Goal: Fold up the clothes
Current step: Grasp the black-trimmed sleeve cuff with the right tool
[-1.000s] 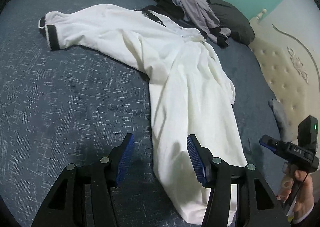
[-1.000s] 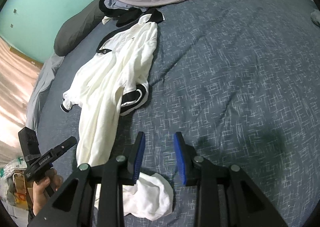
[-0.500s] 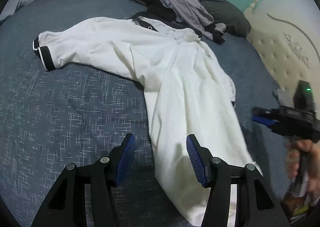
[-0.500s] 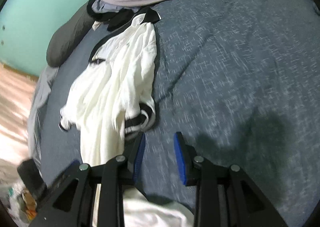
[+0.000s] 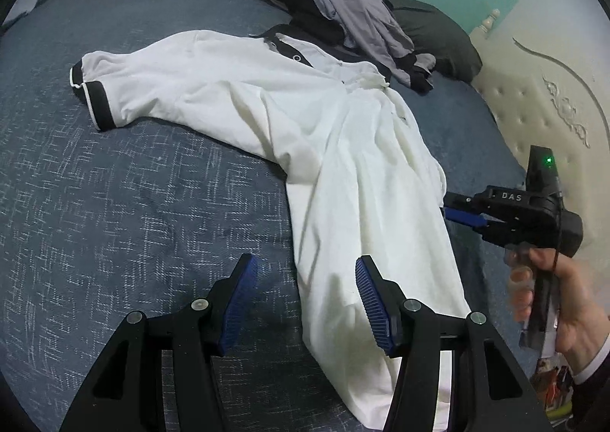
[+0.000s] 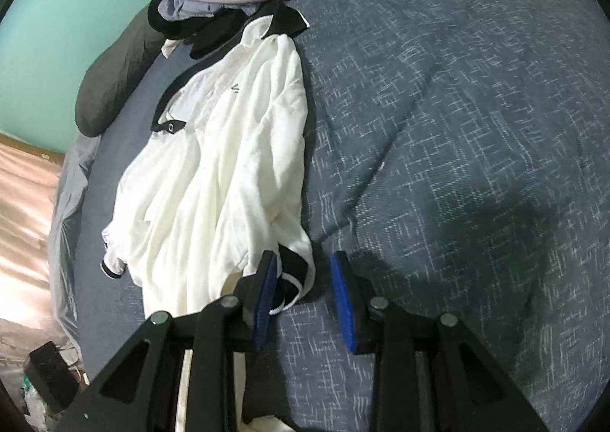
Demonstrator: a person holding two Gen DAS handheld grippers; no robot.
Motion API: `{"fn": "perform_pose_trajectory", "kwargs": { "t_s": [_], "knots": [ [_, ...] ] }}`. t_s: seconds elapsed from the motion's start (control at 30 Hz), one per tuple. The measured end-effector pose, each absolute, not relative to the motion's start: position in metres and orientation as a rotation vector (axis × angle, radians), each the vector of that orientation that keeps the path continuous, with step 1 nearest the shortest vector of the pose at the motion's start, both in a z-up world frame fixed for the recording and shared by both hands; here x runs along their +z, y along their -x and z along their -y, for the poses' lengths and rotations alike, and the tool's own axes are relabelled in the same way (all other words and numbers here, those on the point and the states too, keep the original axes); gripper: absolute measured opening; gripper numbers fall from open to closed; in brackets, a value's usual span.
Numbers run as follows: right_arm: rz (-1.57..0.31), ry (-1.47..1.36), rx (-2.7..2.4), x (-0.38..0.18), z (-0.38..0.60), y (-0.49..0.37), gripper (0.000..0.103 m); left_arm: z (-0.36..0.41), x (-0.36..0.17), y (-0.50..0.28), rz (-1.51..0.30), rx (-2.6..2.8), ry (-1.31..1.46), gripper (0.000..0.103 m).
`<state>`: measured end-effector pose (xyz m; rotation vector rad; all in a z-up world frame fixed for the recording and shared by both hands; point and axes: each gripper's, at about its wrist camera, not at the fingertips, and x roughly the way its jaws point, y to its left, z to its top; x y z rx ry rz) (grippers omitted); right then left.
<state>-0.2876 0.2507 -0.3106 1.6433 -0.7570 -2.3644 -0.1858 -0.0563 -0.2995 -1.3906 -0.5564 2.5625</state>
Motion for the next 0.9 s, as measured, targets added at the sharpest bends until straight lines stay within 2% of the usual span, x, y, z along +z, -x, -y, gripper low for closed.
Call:
{"fn": "perform_pose_trajectory", "kwargs": {
  "t_s": [0.23, 0.3, 0.37, 0.77, 0.9],
  "knots": [
    [0.757, -1.576, -2.334, -0.307, -0.236, 0.292, 0.03, 0.063, -0.3, 0.187, 0.595, 2.562, 1.392, 0.058],
    [0.717, -1.563, -2.329, -0.304, -0.227, 0.295, 0.029, 0.064, -0.301, 0.188, 0.599, 2.562, 1.395, 0.058],
    [0.676, -1.54, -2.325, -0.302, -0.216, 0.297, 0.021, 0.064, -0.301, 0.187, 0.595, 2.563, 1.393, 0.058],
    [0.467, -1.479, -2.161, -0.296, -0.154, 0.299, 0.019, 0.07, -0.302, 0.187, 0.64, 2.56, 1.396, 0.058],
    [0.593, -1.451, -2.238, -0.288, -0.186, 0.288, 0.021, 0.071, -0.301, 0.186, 0.646, 2.557, 1.394, 0.058]
  ]
}}
